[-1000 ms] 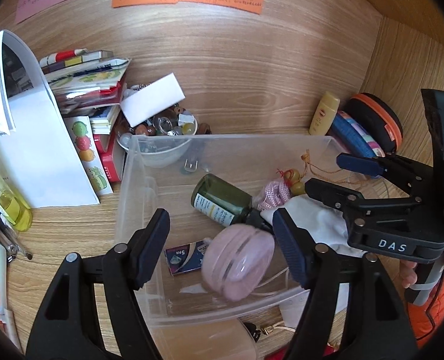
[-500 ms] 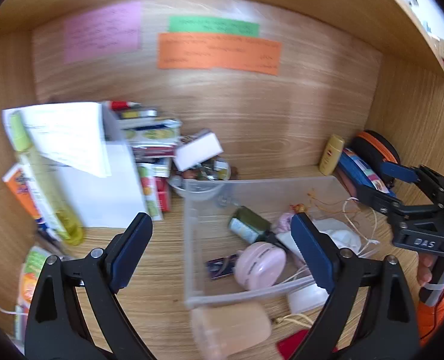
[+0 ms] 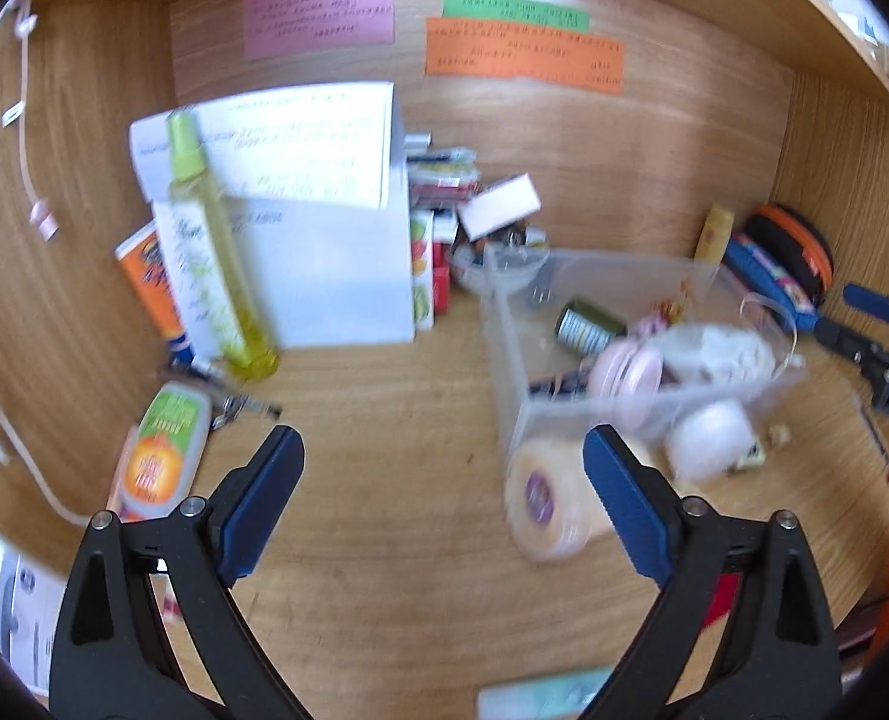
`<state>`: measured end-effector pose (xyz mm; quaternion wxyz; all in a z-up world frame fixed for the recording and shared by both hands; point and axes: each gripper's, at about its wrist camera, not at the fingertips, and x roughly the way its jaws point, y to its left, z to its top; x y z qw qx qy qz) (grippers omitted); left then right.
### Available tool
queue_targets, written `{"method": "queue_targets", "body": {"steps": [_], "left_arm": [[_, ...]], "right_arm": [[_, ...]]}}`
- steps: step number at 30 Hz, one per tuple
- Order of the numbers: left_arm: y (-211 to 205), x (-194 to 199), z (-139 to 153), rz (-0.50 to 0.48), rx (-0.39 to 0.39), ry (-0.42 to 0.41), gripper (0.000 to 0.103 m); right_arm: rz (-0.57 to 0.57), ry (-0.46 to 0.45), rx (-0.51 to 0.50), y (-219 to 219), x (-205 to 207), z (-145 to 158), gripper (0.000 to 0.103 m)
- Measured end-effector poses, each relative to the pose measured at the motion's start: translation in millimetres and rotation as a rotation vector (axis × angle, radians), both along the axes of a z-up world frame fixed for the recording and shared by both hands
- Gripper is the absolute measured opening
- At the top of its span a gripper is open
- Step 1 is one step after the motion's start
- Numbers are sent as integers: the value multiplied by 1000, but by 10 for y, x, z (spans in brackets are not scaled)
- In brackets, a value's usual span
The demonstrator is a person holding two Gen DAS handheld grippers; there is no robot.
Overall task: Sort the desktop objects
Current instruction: 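Open both grippers over the clear box and withdraw toward the desk, then grasp the beige eraser with the left gripper while the right grasps the red velvet pouch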
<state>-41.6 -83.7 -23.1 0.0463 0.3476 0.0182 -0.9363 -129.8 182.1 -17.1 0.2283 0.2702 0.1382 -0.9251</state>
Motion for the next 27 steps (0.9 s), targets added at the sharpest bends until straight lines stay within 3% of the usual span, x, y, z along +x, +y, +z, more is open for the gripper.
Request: {"method": "queue_targets", "body": {"steps": [10,17,27], "left_arm": [[-137,491,-335,26,23,-84,95],[-208,785,-578,21,-3,-147,95],[-203,1051,-797,-36,-1,-162,95]], "right_arm": [[37,-91,-2,-75,380,-297,86],[87,-163,2,-262,609,-541,86],[135,-293,42,-578,765,-952,86]]}}
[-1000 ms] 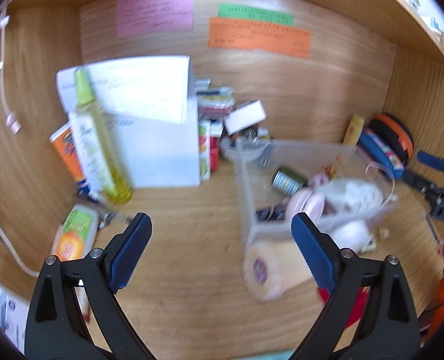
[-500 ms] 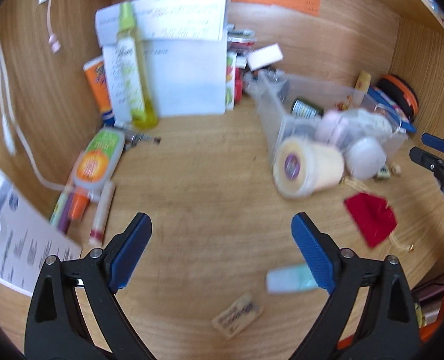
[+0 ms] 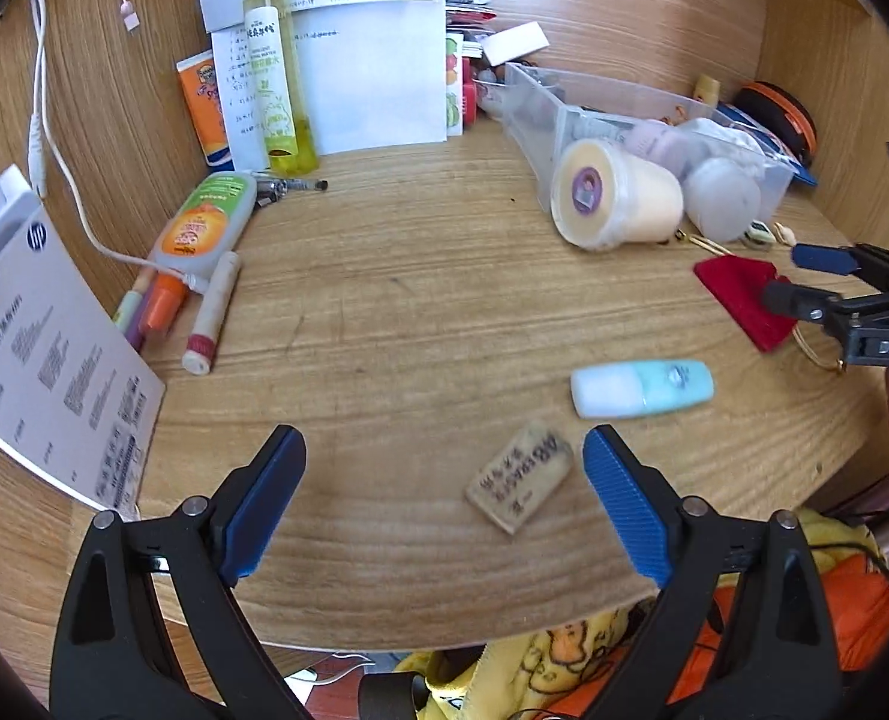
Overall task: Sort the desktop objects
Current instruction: 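Grasp the beige eraser with the left gripper while the right grasps the red velvet pouch, then carry eraser into clear box with left gripper while right carries red pouch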
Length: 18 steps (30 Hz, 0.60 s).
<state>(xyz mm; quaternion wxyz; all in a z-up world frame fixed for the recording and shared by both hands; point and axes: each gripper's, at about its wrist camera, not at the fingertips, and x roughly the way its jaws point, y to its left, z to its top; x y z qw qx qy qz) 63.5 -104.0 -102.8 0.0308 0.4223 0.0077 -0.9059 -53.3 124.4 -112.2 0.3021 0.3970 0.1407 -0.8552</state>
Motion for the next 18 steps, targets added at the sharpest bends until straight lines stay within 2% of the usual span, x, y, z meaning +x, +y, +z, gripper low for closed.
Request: {"method": "queue_targets", "body": {"steps": [2,6,10,12,14,15,18], "left_arm": [[19,31,-23,-12,-5,11,92],[51,36,-84,-43,5,5,76],[99,49,-102,-63,-2,25,68],[117,53,-92,-68,-11,37,54],[120,49,-96,-67,-21,40,45],[114,46,-104,-66,-21,38,40],[71,56,-113,-54,-6,41,33]], "right_arm": [[4,-21,4,-42,11,-51,85],[8,-49,9,-120,18,-114,85],[20,-56,27,-194,41,-167,85],[21,-44,36,-218,62,-173,84],[25,-39,29,-233,74,-172,84],[24,-33,29,-243,74,-170,79],[28,-22,25,-241,82,-154,67]]}}
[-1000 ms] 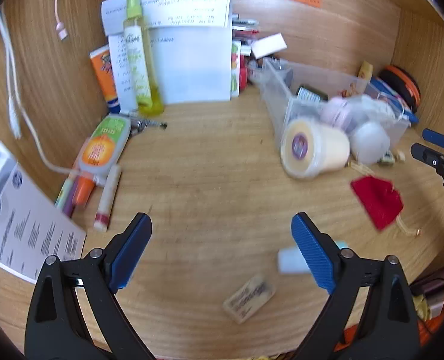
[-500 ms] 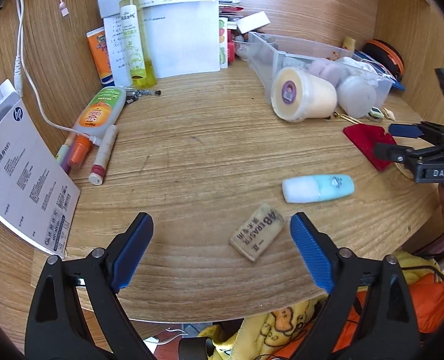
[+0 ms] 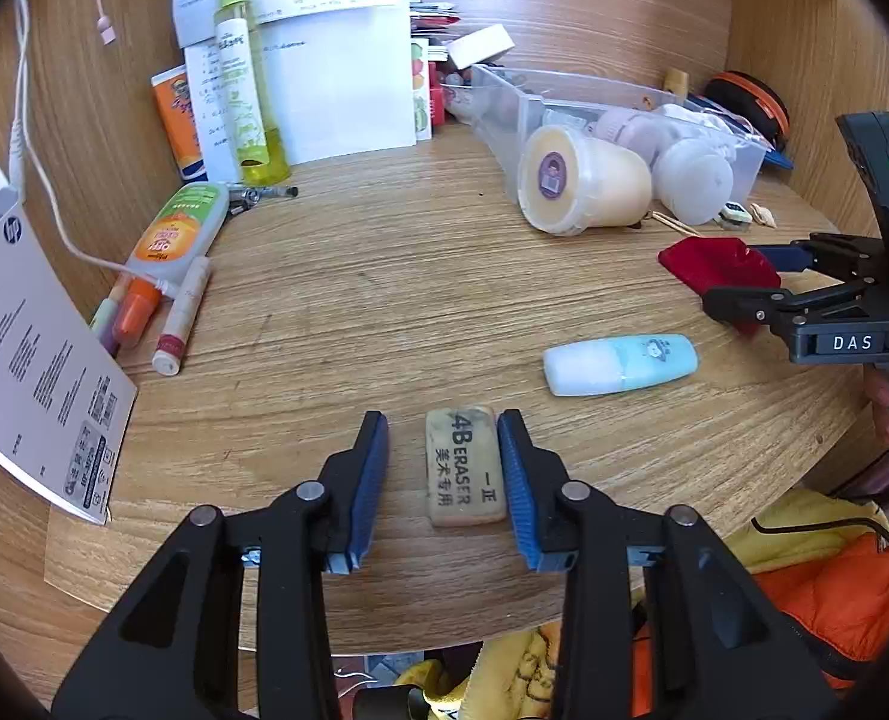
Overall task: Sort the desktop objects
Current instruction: 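Carry eraser into clear box with left gripper while right carries red pouch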
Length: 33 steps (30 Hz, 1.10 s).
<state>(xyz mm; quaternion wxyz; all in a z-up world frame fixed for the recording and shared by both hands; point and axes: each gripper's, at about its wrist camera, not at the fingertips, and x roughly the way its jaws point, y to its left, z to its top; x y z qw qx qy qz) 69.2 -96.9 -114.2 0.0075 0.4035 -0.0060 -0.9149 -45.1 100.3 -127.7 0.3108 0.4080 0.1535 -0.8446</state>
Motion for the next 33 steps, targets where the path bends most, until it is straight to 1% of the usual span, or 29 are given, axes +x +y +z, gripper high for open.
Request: {"method": "queue_targets", "body": {"steps": [1,2,3,7,8,10,15,21,26,33], "left_arm": [[-12,5,-1,3,2,1,31],[-27,10,0,8,5,3,28],[-40,12,-1,15,5,6,23],[-65,28,-6,39,8,8,23],[-74,23,-5,48,8,7,23],[-97,6,6,59,18,8,23],[-125,-42,90,80,38,27,23],[-94,-131,241,75,48,64,23],[-22,-241,397,62,54,107,23],[93,-402,583,43,49,146,23]], "right_arm": [[-1,0,0,7,-2,6,65],[-3,1,-1,1,-9,7,64],[-5,5,-3,6,-12,4,61],[-4,19,-20,40,-8,15,44],[-1,23,-27,44,-3,25,42],[6,30,-45,65,5,63,35],[10,24,-91,127,-13,114,26],[-7,25,-136,271,-20,186,24],[-19,30,-186,424,-33,325,24],[-29,76,-215,592,-84,546,24]]}}
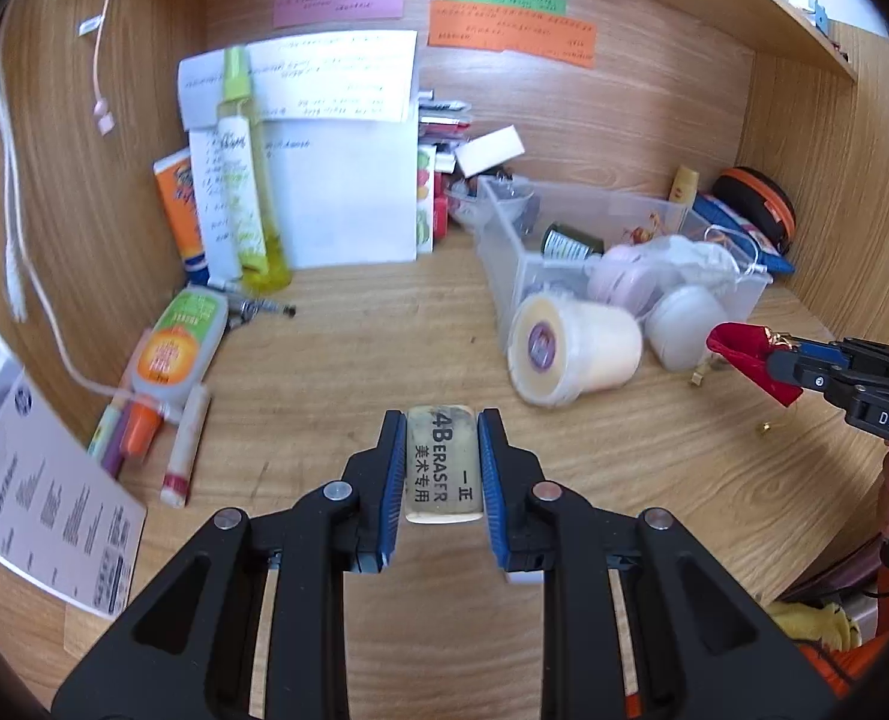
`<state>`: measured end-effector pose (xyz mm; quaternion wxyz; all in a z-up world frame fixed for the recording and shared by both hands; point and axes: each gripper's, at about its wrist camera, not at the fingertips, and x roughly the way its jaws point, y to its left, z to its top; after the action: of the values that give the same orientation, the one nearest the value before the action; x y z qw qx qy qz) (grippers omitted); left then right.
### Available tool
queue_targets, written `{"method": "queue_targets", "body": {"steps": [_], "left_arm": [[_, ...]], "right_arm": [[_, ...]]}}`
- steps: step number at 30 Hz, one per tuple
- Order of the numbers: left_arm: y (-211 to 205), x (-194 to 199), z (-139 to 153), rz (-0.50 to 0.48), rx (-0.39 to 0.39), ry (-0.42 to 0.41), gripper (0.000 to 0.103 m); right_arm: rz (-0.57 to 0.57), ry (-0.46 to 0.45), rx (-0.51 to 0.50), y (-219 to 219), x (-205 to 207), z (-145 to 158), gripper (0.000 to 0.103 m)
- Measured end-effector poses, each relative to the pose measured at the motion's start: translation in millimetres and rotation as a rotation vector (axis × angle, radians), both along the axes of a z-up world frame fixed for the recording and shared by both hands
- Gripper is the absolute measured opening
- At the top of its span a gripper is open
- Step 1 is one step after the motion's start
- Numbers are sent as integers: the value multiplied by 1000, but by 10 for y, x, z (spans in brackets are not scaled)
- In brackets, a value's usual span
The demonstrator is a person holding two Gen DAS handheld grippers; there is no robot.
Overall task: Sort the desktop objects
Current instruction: 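Carry eraser into clear box with left gripper while right carries red pouch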
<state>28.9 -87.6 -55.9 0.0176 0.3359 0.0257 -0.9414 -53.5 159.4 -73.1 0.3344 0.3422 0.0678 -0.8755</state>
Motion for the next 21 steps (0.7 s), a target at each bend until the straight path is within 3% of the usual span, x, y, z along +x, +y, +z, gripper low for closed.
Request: {"method": "queue_targets", "body": {"steps": [12,21], "left_arm": [[162,-385,236,-21,45,69,23],[273,-712,392,-54,44,99,23]], "right_arm": [[-29,107,-50,204,-344,460,24],[-20,194,-62,63,-662,807,24]]}}
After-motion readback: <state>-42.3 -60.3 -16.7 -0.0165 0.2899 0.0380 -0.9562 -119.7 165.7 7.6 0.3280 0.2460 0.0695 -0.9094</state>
